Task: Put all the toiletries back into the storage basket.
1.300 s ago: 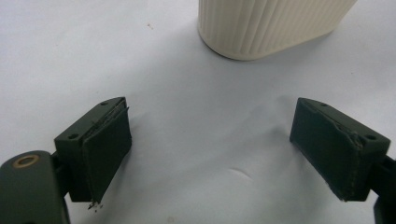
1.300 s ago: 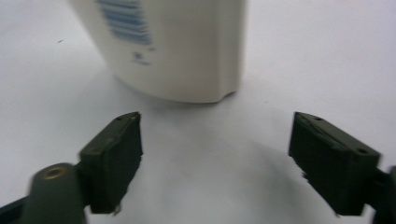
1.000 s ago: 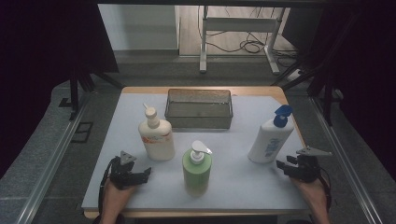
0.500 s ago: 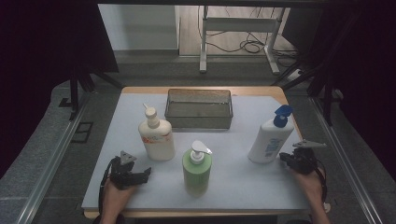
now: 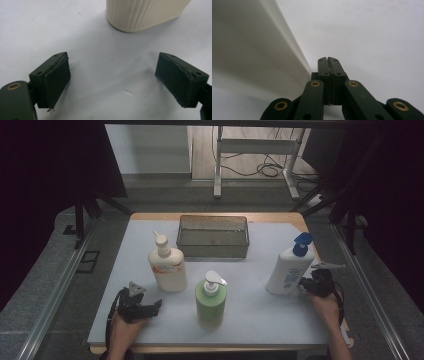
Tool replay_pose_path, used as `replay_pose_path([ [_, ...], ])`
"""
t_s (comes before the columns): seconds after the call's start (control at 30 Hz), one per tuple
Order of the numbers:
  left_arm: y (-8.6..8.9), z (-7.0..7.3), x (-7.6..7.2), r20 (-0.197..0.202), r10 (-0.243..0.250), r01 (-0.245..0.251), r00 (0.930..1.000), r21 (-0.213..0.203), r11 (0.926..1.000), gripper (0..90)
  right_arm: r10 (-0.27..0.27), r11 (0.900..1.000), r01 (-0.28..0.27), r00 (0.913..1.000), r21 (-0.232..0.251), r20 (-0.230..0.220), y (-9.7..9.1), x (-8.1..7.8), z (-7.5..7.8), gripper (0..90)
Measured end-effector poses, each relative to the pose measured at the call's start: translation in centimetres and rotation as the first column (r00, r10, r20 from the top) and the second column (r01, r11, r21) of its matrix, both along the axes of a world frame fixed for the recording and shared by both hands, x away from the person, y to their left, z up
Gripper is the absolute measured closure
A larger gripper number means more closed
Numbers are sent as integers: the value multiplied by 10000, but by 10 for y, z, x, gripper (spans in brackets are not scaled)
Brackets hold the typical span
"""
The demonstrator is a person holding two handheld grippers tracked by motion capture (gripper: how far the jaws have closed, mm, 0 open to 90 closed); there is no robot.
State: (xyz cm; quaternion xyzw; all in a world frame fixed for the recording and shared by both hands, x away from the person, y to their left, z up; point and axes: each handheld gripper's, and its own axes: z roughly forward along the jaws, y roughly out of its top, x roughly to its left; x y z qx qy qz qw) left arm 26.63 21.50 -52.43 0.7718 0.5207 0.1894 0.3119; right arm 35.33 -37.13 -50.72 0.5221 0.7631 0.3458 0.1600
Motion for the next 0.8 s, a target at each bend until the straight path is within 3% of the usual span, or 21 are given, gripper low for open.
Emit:
replay_pose_path([
  [0.33,0,0,0,-1,0,0,10000,0,10000,121,298,9993,-297,9996,246,-21,5,15,-5,894],
  [0.57,0,0,0,1,3,-3,10000,1,10000,121,596,9969,-595,9982,520,-10,3,14,-6,896],
  [0.8,0,0,0,0,0,0,10000,0,10000,121,734,9967,-735,9973,354,47,4,8,-6,896],
])
